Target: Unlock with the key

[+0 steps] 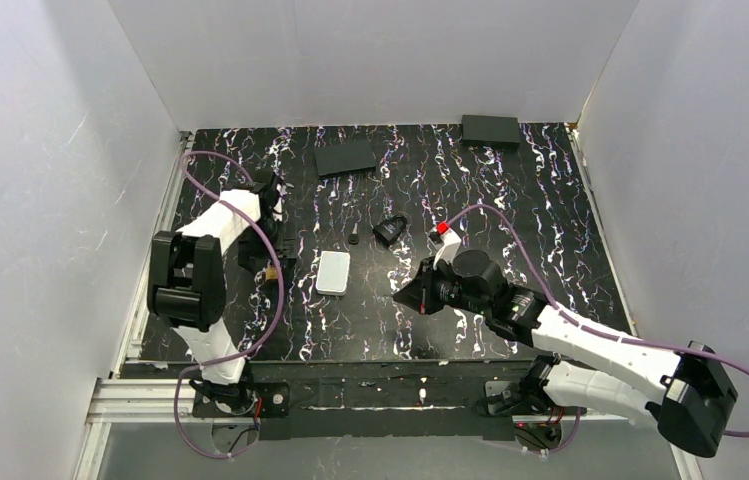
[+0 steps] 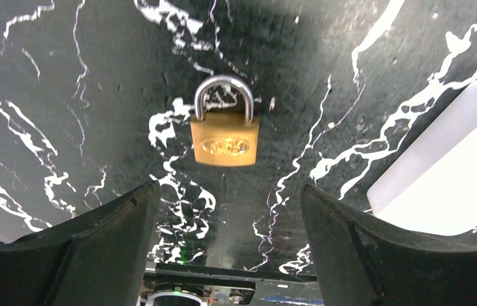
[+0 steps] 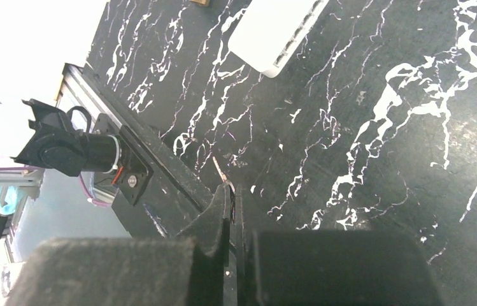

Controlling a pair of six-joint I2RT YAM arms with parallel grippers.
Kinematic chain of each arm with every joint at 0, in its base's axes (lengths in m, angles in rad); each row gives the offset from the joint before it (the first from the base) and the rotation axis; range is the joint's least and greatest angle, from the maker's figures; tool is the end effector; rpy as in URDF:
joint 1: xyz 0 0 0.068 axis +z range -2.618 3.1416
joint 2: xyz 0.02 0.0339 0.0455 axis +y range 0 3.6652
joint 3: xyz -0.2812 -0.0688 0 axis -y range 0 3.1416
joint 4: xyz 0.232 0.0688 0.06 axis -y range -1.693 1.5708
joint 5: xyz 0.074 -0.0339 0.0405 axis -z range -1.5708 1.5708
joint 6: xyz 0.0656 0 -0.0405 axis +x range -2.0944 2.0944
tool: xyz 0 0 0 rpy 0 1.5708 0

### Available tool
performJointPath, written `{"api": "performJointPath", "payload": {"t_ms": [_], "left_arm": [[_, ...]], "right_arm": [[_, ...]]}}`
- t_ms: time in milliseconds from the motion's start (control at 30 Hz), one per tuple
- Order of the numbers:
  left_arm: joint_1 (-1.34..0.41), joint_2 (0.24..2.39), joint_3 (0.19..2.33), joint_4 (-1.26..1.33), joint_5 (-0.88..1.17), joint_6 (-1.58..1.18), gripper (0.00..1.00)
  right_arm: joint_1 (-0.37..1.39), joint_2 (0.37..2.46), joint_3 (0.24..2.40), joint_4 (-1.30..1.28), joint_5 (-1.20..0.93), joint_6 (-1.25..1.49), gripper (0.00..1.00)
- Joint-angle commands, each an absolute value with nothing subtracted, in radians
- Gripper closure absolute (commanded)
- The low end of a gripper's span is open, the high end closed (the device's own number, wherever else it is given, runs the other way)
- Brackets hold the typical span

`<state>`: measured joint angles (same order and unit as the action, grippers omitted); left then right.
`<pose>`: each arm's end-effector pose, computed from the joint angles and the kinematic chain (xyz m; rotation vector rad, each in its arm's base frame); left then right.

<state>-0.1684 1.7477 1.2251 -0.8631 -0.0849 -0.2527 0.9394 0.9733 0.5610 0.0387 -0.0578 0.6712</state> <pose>0.3224 -0.0492 0.1895 -0.1356 2.9392 0.0651 0.1317 0.1865 0.2571 -0.3242 2.0910 1.0828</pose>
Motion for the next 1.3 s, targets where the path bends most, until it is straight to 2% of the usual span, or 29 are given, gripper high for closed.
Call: {"api": "performJointPath", "payload": {"t_ms": [0,600,767,867,967,1067,1100,1267], "left_arm": [[-0.155,1.789,1.278,-0.843,-0.067,-0.226,0.22],[-0.124,1.860,1.191,-0.768,-0.077,-0.254,0.36],[-0.124,1.874,1.166,-0.756,-0.043,-0.270,0.57],[-0.125,1.878,1.160,-0.747,-0.030,-0.293,0.63],[-0.124,1.875,1.158,-0.734,-0.020,-0.303,0.83],[-0.124,1.870,1.159,-0.732,-0.009,-0.306,0.97],[-0.124,1.866,1.159,-0.732,-0.004,-0.306,1.00],[-0.127,1.813,1.142,-0.728,0.035,-0.327,1.00]], "right_arm": [[0.946,0.938,0.576,0.003,-0.024,0.649,0.99],[0.946,0.903,0.581,-0.054,-0.006,0.654,0.99],[0.946,0.918,0.585,-0.045,-0.006,0.661,0.99],[0.946,0.927,0.590,-0.038,0.016,0.663,0.99],[0.946,0.939,0.601,-0.034,0.028,0.663,0.99],[0.946,0.946,0.611,-0.034,0.030,0.664,0.99],[0.946,0.946,0.612,-0.034,0.031,0.667,0.99],[0.946,0.946,0.619,-0.042,0.043,0.681,0.99]]}}
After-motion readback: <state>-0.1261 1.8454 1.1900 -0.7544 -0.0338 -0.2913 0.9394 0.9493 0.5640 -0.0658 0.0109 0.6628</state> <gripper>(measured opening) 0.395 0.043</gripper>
